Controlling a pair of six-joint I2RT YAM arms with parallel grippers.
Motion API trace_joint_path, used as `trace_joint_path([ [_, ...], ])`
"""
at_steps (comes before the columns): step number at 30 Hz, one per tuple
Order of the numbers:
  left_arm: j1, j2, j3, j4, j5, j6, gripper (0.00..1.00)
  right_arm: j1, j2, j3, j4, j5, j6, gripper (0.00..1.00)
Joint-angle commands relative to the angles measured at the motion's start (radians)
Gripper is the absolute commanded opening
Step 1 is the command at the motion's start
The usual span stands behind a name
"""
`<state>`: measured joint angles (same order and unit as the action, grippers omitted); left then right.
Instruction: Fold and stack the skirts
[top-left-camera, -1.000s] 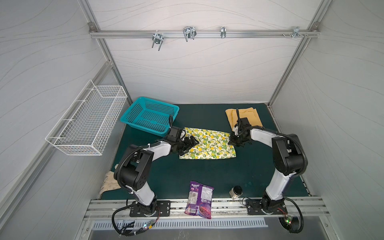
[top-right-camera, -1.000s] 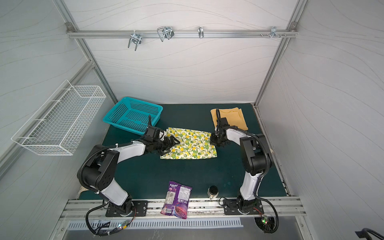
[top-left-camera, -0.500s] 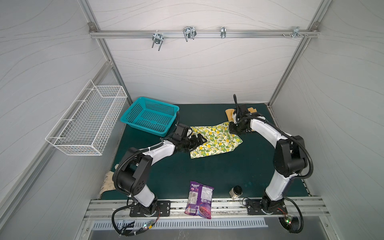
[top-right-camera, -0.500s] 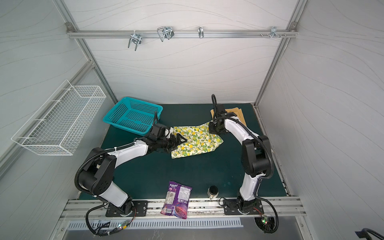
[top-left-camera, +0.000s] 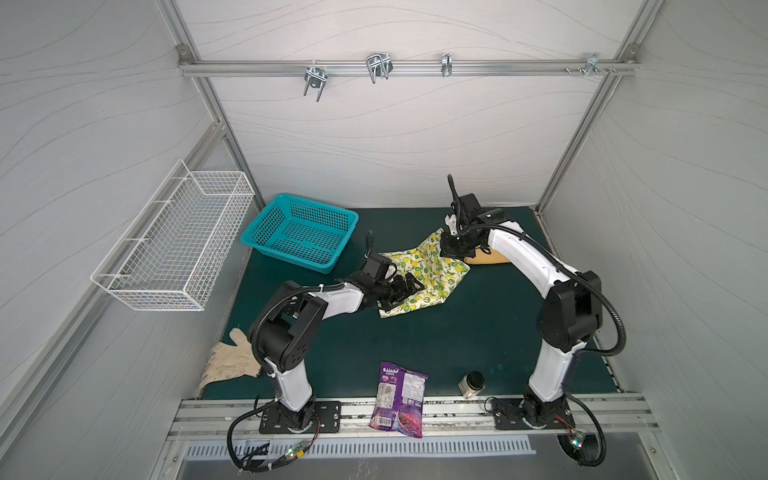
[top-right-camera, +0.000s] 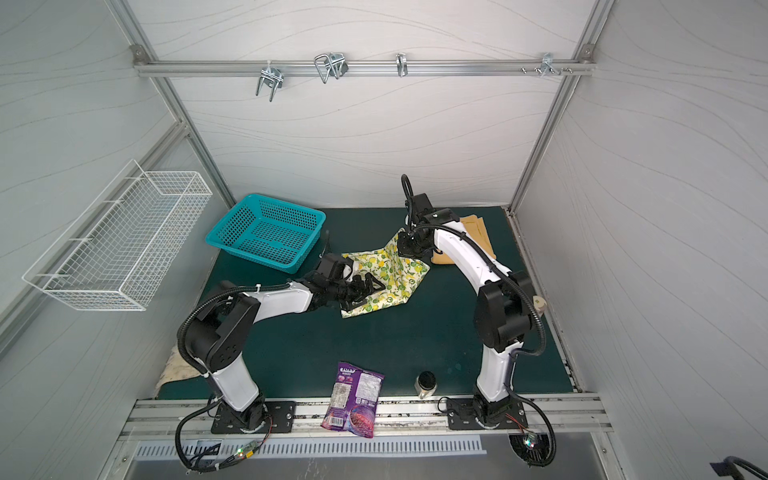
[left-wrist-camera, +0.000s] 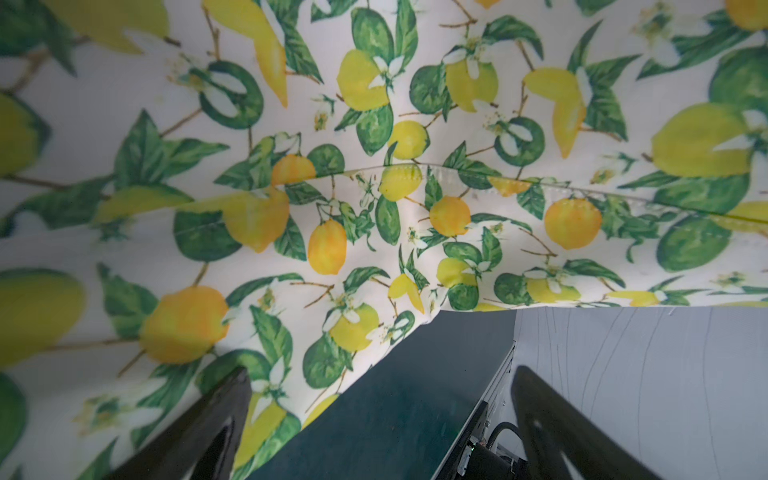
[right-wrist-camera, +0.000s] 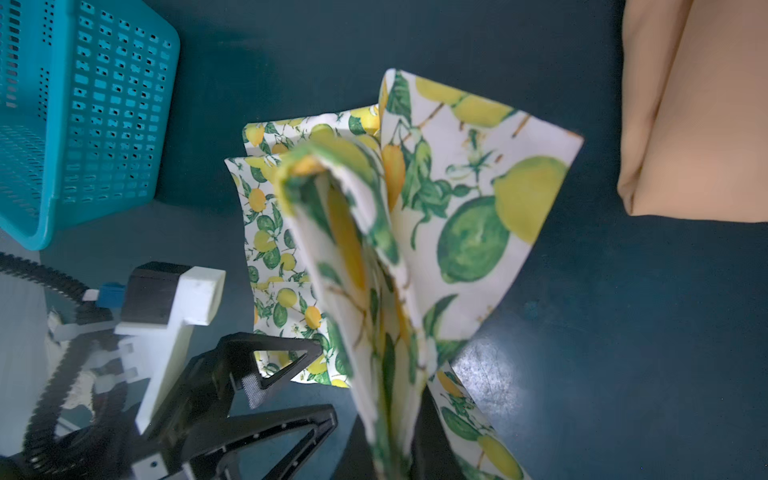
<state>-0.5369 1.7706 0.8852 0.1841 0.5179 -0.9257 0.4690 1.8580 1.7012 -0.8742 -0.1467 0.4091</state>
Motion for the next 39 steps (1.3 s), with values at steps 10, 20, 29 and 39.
trace_joint_path([
  [10, -0.003, 0.078, -0.030, 0.125, 0.016, -0.025, 0.98, -0.043, 0.046, -0.134, 0.192, -0.400, 0.298, 0.08],
  [20, -0.004, 0.101, -0.066, 0.187, 0.021, -0.041, 0.97, -0.066, 0.046, -0.286, 0.506, -0.533, 0.579, 0.09],
  [29, -0.003, 0.092, -0.085, 0.230, 0.031, -0.055, 0.97, -0.060, 0.078, -0.403, 0.802, -0.563, 0.832, 0.10],
  [39, 0.004, -0.036, -0.083, 0.107, 0.005, 0.005, 0.97, -0.044, 0.103, -0.467, 0.917, -0.588, 0.901, 0.11],
])
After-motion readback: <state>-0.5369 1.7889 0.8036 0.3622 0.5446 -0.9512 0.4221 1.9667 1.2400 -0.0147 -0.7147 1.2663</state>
